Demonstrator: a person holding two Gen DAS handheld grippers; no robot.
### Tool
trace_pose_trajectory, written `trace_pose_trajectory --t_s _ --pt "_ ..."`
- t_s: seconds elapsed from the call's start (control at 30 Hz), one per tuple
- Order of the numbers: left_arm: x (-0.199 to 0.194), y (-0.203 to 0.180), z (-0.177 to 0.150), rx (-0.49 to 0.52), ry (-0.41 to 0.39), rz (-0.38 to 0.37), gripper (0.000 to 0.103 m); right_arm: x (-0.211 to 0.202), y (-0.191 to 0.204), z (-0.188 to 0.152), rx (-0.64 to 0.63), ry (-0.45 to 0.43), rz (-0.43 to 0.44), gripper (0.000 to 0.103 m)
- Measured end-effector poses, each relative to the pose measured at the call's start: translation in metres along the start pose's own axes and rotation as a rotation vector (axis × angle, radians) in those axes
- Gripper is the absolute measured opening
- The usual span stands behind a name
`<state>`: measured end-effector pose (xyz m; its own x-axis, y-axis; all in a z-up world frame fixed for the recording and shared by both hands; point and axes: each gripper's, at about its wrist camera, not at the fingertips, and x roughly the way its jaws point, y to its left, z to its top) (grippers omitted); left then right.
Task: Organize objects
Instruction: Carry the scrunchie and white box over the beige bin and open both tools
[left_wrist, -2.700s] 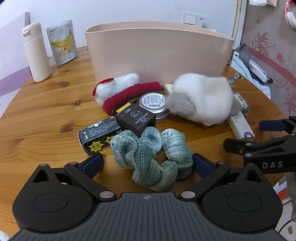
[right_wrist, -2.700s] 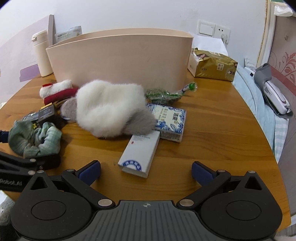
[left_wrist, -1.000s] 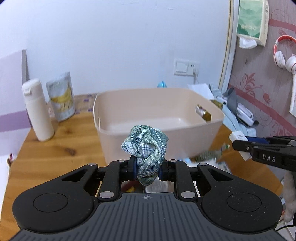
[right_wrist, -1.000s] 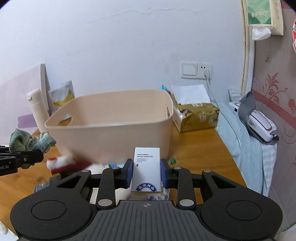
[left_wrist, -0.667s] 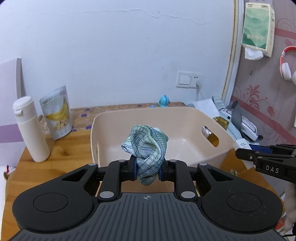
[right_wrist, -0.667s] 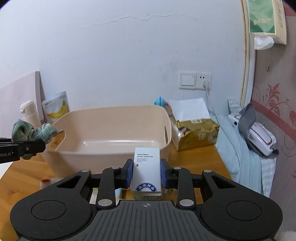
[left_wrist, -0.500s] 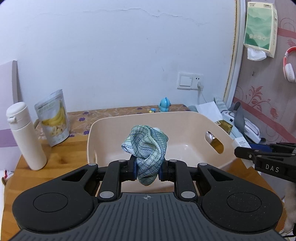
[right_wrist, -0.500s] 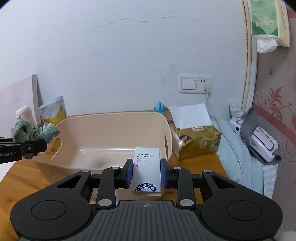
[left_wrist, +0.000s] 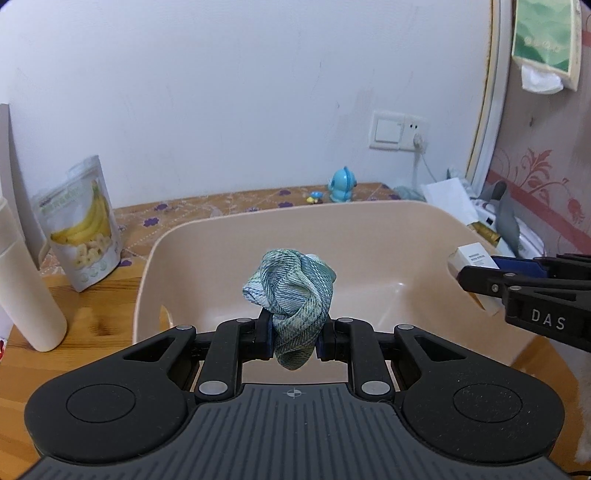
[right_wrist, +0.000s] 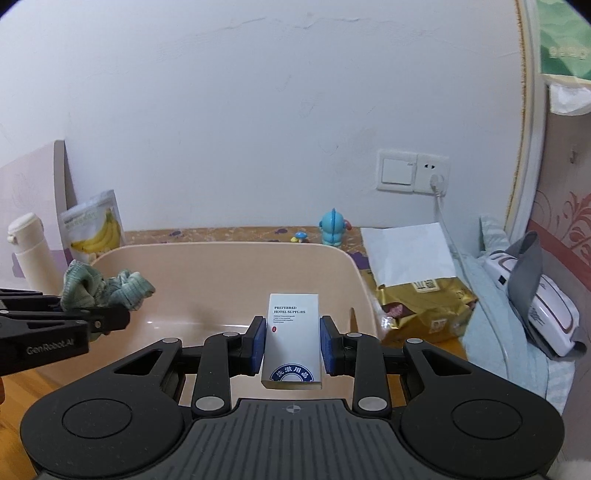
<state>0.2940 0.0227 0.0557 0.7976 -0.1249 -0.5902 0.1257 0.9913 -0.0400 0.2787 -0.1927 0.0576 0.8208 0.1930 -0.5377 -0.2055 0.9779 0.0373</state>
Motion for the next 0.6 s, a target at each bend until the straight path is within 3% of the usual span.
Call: trace_pose_trajectory --t_s 0.43,0.6 --pt "0.023 0.003 -0.006 0.009 0.056 -0.007 0.020 0.037 0.013 -0.006 -0.051 0.086 -0.006 0.029" --pt "0.021 0.003 -0.005 0.003 0.070 -0.004 0.026 0.044 0.015 -0.009 -0.061 0.119 -0.007 0.030"
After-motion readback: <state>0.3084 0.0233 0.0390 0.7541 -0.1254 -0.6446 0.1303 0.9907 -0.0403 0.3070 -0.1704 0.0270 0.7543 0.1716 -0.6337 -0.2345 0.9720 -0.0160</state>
